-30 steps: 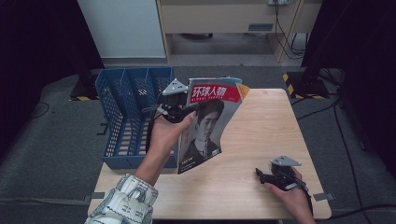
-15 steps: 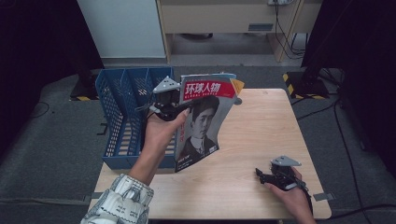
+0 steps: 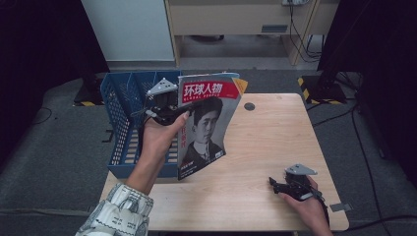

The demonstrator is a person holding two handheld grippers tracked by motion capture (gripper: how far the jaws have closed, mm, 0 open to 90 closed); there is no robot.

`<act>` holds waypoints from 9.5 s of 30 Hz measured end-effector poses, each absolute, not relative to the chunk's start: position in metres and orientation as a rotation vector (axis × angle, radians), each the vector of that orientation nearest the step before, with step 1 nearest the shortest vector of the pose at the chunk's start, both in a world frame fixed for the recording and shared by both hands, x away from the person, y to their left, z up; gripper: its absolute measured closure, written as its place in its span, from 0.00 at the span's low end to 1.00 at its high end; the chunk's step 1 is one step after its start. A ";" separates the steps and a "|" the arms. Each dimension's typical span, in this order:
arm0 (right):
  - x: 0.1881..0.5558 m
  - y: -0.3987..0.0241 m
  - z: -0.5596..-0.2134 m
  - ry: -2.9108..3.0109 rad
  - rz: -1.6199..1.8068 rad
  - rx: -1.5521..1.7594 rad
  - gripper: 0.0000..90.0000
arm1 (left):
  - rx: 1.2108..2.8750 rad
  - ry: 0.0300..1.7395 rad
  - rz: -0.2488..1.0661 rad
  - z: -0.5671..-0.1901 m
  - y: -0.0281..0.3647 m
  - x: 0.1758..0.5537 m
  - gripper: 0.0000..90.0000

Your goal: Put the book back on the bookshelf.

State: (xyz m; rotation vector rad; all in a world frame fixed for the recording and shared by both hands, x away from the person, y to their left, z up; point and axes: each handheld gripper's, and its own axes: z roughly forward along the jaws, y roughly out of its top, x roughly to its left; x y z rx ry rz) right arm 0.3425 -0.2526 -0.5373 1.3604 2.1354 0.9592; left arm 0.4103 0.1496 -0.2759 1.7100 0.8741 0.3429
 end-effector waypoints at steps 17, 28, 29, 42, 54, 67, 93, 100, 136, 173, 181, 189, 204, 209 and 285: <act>0.342 -0.253 -0.537 2.136 0.960 1.360 0.28 | 1.646 0.911 0.384 -0.272 0.190 0.404 0.96; 0.342 -0.253 -0.537 2.136 0.960 1.361 0.28 | 1.625 0.933 0.406 -0.267 0.211 0.400 0.96; 0.343 -0.253 -0.537 2.136 0.960 1.360 0.28 | 1.623 0.934 0.410 -0.267 0.213 0.399 0.96; 0.342 -0.252 -0.537 2.134 0.960 1.365 0.28 | 1.602 0.968 0.445 -0.265 0.244 0.392 0.96; 0.342 -0.252 -0.537 2.136 0.958 1.363 0.28 | 1.585 0.995 0.471 -0.263 0.266 0.387 0.96; 0.342 -0.253 -0.537 2.136 0.958 1.362 0.28 | 1.575 1.019 0.491 -0.265 0.283 0.383 0.96; 0.342 -0.253 -0.537 2.136 0.958 1.362 0.28 | 1.551 1.057 0.515 -0.266 0.310 0.381 0.96; 0.342 -0.253 -0.537 2.136 0.958 1.362 0.28 | 1.531 1.067 0.518 -0.267 0.318 0.380 0.96; 0.342 -0.253 -0.537 2.137 0.958 1.362 0.28 | 1.446 1.129 0.549 -0.274 0.364 0.363 0.96; 0.342 -0.252 -0.537 2.137 0.957 1.361 0.28 | 1.379 1.229 0.642 -0.282 0.428 0.353 0.96; 0.342 -0.252 -0.537 2.137 0.957 1.361 0.28 | 1.394 1.220 0.659 -0.283 0.426 0.374 0.96; 0.342 -0.252 -0.537 2.137 0.957 1.362 0.28 | 1.385 1.214 0.662 -0.283 0.423 0.392 0.96; 0.342 -0.252 -0.537 2.134 0.957 1.363 0.28 | 1.337 1.184 0.684 -0.292 0.414 0.411 0.96; 0.342 -0.252 -0.537 2.133 0.958 1.362 0.28 | 1.337 1.169 0.697 -0.296 0.412 0.414 0.96; 0.341 -0.253 -0.537 2.132 0.953 1.362 0.28 | 1.196 1.163 0.830 -0.390 0.389 0.408 0.96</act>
